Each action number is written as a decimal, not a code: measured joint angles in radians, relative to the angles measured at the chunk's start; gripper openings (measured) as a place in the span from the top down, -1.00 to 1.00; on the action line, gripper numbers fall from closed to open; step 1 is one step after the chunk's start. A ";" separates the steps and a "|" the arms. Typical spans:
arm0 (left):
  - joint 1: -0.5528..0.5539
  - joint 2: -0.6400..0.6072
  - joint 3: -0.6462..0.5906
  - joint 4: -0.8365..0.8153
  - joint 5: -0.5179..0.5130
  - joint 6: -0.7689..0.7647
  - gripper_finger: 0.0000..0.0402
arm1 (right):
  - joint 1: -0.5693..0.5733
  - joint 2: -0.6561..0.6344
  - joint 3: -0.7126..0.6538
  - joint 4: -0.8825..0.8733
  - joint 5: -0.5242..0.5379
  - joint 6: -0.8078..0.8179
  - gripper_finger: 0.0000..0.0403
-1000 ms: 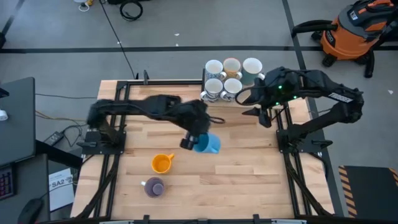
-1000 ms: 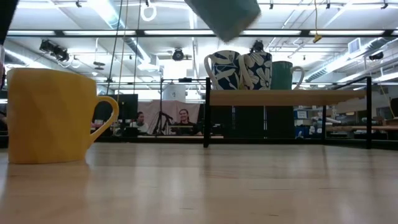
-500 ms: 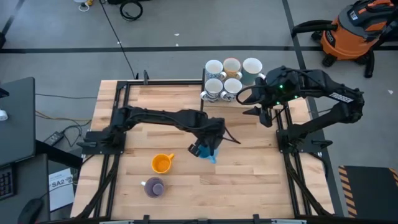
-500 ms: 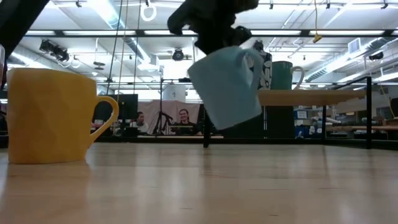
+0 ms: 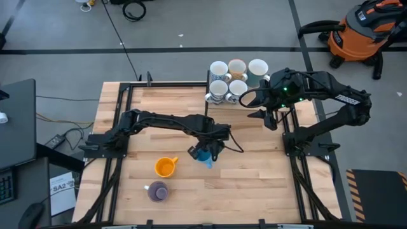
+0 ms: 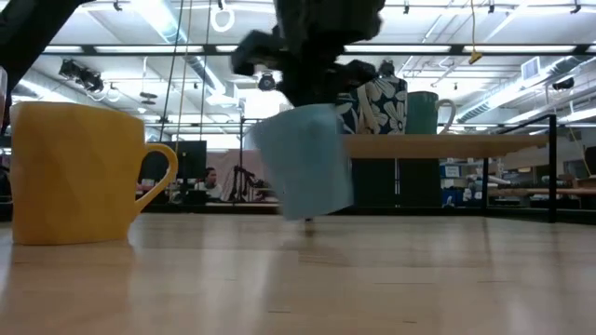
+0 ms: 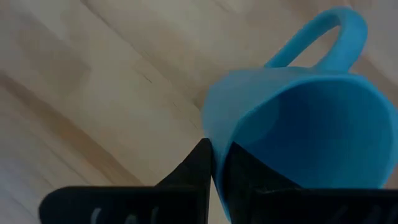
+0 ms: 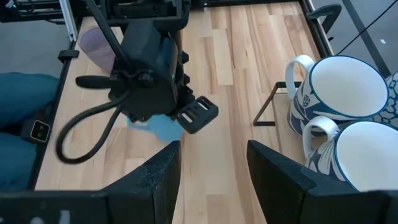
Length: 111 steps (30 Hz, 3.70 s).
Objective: Place coffee mugs
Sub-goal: Put the light blue mug on the shelf
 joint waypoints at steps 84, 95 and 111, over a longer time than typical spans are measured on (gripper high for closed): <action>-0.081 -0.078 -0.001 0.154 -0.066 0.171 0.18 | 0.000 0.000 0.000 -0.007 0.000 0.003 0.06; -0.071 -0.240 -0.001 -0.166 -0.135 -0.276 0.18 | 0.033 0.000 0.000 0.038 -0.001 0.003 0.06; -0.041 -0.513 -0.002 -0.413 -0.012 -0.604 0.18 | 0.169 0.071 0.000 0.130 -0.001 0.003 0.06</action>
